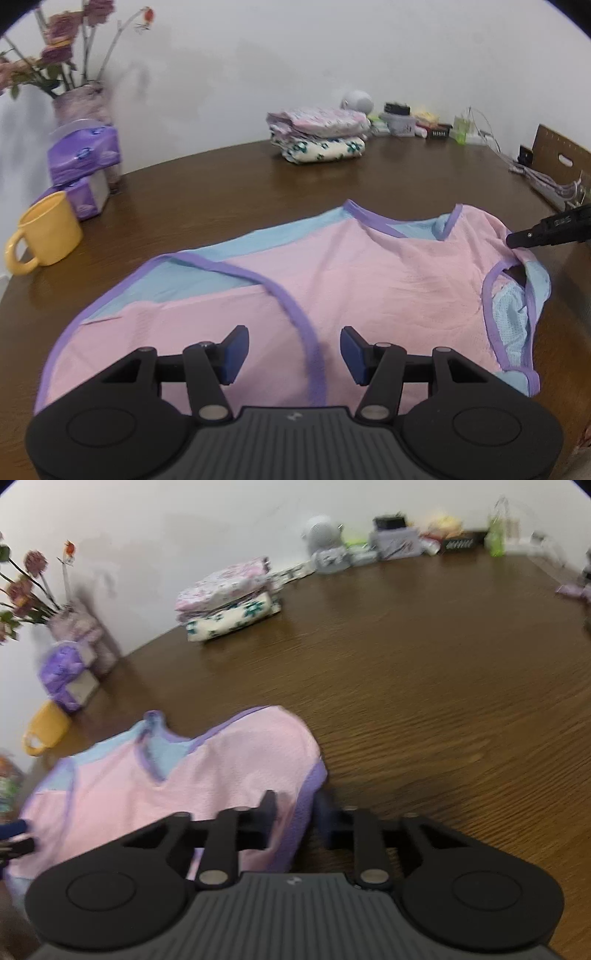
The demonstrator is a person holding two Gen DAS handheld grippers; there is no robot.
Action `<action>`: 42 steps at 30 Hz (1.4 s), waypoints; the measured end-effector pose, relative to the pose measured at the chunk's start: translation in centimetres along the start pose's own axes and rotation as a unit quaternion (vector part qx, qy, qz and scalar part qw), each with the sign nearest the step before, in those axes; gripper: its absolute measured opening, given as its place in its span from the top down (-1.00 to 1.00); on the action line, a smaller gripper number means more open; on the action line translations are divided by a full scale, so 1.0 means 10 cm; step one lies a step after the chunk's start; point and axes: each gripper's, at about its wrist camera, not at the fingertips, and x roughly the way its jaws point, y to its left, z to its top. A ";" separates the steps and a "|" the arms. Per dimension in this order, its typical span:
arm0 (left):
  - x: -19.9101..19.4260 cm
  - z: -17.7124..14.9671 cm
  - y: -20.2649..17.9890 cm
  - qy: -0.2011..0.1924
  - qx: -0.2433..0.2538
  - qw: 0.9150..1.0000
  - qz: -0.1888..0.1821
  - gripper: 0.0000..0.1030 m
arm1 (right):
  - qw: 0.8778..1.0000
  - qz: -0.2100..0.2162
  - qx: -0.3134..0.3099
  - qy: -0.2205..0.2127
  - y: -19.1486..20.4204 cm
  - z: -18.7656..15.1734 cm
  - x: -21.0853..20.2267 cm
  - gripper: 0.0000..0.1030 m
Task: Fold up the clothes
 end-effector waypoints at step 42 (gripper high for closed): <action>0.44 0.48 -1.98 -0.031 0.169 0.983 -0.057 1.00 | 0.995 -0.020 -0.053 -0.078 0.18 -0.68 -0.57 0.93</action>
